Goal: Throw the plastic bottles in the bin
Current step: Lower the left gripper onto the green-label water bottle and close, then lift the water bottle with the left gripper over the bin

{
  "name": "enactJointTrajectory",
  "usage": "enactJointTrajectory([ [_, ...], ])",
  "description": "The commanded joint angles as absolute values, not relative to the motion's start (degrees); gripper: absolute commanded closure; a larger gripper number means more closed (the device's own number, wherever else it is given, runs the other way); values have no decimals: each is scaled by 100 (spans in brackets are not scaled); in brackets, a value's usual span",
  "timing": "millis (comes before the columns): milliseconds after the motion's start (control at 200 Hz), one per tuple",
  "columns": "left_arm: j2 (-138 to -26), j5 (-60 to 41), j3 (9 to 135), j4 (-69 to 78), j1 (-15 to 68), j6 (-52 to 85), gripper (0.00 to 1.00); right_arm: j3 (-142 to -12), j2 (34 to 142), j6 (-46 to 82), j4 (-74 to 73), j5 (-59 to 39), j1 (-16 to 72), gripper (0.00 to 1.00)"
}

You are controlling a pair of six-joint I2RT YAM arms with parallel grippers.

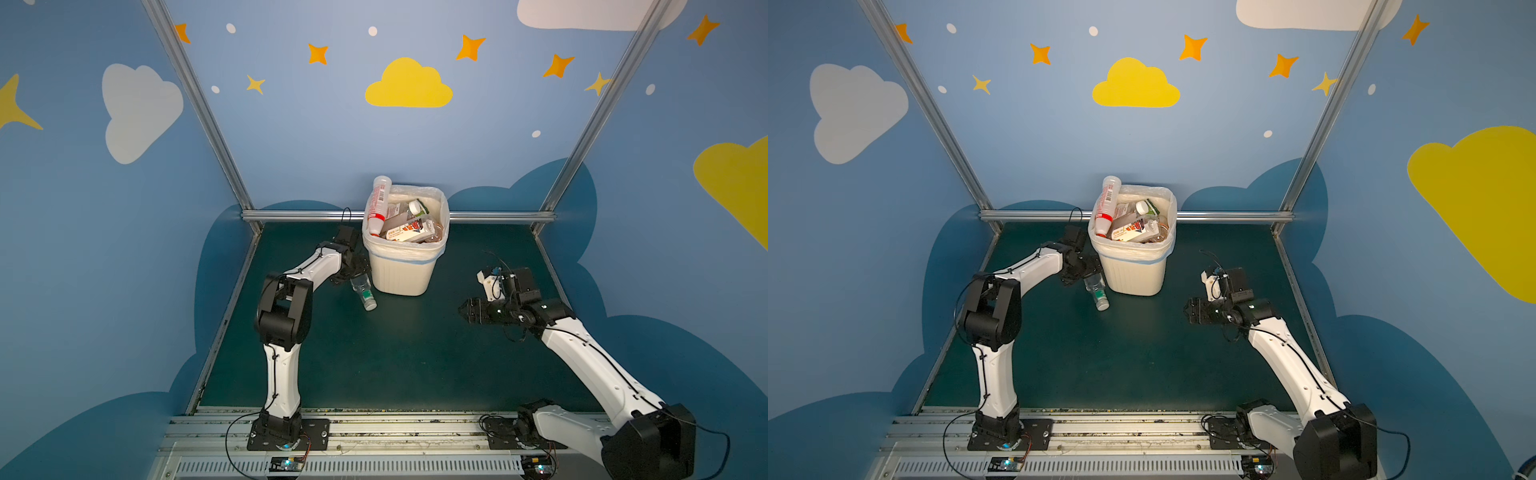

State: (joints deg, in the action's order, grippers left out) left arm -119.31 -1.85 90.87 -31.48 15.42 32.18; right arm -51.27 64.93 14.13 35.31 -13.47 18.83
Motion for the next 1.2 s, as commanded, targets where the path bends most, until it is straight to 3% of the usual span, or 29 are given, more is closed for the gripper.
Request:
enactJointTrajectory([
  [0, -12038, -227, 9211, -2976, 1600, 3267, 5, -5229, 6504, 1372, 3491, -1275, 1873, 17],
  [260, -12011, -212, 9132, -2858, 1603, 3294, 14, -5247, 6466, 1369, 3536, -1248, 1865, 17],
  [431, -11962, -215, 9028, -2762, 1583, 3261, 33, -5287, 6427, 1366, 3567, -1218, 1863, 17],
  [686, -11604, -226, 8701, -2893, 1494, 3145, 35, -5385, 6354, 1330, 3674, -1143, 1865, 17],
  [956, -9499, -65, 7413, -3155, 912, 2961, 35, -5517, 6345, 1295, 3700, -1128, 1863, 17],
  [1192, -8038, -186, 8451, -3180, 814, 2307, 35, -5682, 6387, 1315, 3700, -1232, 1866, 17],
])
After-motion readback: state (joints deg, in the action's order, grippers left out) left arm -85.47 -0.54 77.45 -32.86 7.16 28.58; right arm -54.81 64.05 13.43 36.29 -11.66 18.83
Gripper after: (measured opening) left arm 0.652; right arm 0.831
